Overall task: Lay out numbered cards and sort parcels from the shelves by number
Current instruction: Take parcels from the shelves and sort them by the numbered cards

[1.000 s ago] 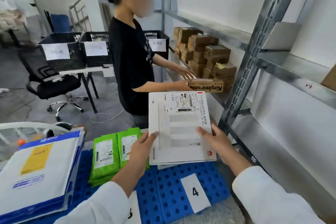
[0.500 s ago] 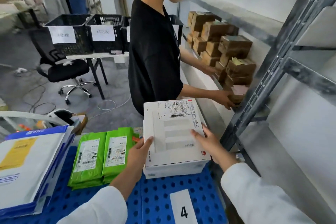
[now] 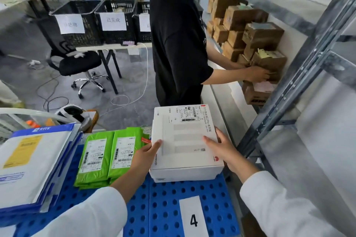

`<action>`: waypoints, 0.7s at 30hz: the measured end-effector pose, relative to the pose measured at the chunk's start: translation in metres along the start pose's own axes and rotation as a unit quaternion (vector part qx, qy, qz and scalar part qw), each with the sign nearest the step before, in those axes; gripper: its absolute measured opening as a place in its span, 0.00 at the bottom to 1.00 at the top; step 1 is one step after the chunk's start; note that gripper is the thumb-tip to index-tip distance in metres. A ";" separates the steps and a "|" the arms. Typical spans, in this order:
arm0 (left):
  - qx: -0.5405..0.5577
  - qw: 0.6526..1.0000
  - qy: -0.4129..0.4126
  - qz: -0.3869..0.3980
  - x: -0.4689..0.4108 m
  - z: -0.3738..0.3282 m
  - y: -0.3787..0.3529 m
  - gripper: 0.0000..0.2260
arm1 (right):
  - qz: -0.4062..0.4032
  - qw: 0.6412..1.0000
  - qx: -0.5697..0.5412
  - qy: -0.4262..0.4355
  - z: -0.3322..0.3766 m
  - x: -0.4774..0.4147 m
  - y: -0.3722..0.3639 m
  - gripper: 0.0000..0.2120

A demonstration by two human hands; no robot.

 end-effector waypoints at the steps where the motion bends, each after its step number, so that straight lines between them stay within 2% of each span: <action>1: -0.015 1.000 -0.010 0.007 -0.002 0.002 0.001 0.16 | 0.000 1.000 0.000 -0.010 -0.001 -0.002 0.001 0.30; 6: -0.042 0.998 -0.033 0.039 -0.001 -0.007 0.004 0.14 | 0.011 0.998 -0.026 -0.060 -0.001 0.000 -0.004 0.27; 8: -0.056 0.997 -0.037 0.044 -0.002 -0.011 0.002 0.19 | -0.004 0.998 -0.030 -0.061 -0.001 0.002 -0.007 0.25; 11: -0.078 0.995 -0.037 0.051 -0.009 -0.012 0.000 0.24 | -0.026 0.998 -0.031 -0.055 -0.005 -0.004 -0.006 0.29; 13: -0.089 0.993 -0.045 0.061 -0.010 -0.017 0.001 0.25 | -0.024 0.998 -0.020 -0.058 -0.003 -0.008 -0.005 0.31; 21: -0.115 0.991 -0.055 0.046 -0.010 -0.019 0.005 0.26 | -0.050 0.998 0.024 -0.041 0.003 -0.012 -0.008 0.26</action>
Point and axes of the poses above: each hand's wrist, its own x-axis away from the middle knuckle, its own y-axis out of the back of the hand, z = x × y, the point moved 1 cm from there along -x, towards the middle knuckle, and after that the axes turned 12 degrees about -x, right-handed, at the moved point
